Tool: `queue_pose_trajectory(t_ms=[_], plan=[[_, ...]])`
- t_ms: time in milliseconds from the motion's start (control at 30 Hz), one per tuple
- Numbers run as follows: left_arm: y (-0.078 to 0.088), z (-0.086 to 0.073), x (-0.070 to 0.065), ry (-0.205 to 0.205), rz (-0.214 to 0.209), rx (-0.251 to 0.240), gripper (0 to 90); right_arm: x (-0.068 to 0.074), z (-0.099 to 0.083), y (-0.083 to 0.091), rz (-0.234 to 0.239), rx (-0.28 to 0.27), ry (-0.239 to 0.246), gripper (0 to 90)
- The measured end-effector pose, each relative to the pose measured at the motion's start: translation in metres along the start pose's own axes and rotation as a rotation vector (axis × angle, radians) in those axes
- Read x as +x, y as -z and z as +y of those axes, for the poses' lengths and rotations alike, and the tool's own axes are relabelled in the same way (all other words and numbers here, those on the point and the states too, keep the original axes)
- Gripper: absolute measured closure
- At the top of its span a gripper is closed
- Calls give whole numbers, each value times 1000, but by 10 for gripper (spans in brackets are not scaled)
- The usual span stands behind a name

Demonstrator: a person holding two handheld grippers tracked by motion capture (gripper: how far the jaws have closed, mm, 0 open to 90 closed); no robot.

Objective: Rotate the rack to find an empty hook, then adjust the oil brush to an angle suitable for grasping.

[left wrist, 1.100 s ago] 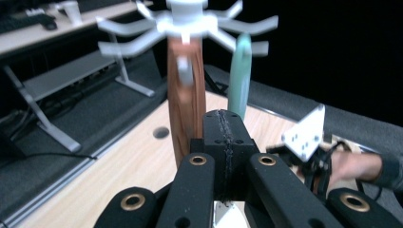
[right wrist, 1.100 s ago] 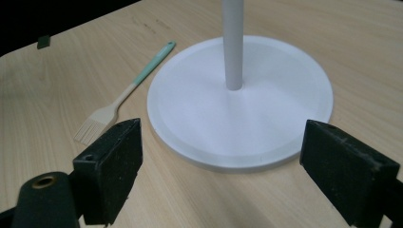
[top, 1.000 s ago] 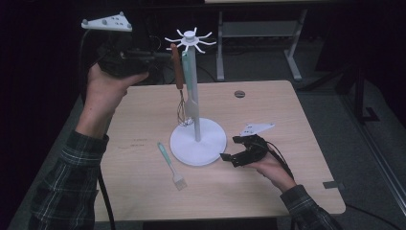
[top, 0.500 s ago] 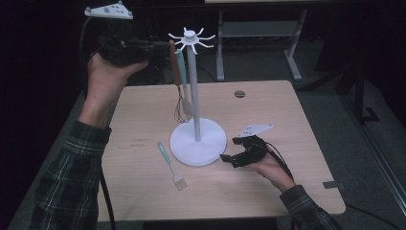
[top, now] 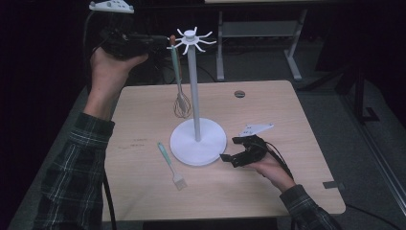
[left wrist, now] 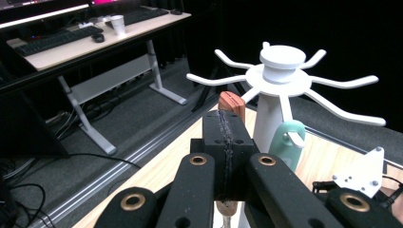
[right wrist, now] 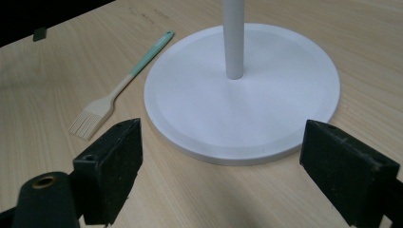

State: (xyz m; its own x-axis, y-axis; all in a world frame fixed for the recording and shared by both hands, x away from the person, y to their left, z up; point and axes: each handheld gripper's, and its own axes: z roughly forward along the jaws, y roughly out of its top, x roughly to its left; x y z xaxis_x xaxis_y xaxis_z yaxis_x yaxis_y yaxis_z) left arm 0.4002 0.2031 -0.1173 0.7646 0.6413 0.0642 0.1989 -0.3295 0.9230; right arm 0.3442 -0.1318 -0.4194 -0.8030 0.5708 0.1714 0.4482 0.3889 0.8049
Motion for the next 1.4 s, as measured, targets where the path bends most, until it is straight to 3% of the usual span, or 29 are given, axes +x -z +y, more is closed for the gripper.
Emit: queue_pose_trajectory(t_ms=[200, 367, 533, 867, 1333, 1400], plan=[[3, -7, 2, 1, 13, -4, 900, 0, 0, 0, 1, -3, 3, 138], [10, -29, 0, 5, 28, 26, 900, 0, 0, 1, 6, -3, 5, 138], [12, -67, -4, 19, 29, 76, 900, 1, 0, 2, 4, 0, -6, 138], [7, -150, -22, 94, -11, 128, 900, 1, -6, 9, -21, 5, -13, 136], [-29, -264, -51, 189, -76, 227, 900, 4, -28, 17, -32, 21, -20, 136], [-35, -277, -53, 188, -84, 241, 900, 5, -31, 17, -36, 29, -23, 136]])
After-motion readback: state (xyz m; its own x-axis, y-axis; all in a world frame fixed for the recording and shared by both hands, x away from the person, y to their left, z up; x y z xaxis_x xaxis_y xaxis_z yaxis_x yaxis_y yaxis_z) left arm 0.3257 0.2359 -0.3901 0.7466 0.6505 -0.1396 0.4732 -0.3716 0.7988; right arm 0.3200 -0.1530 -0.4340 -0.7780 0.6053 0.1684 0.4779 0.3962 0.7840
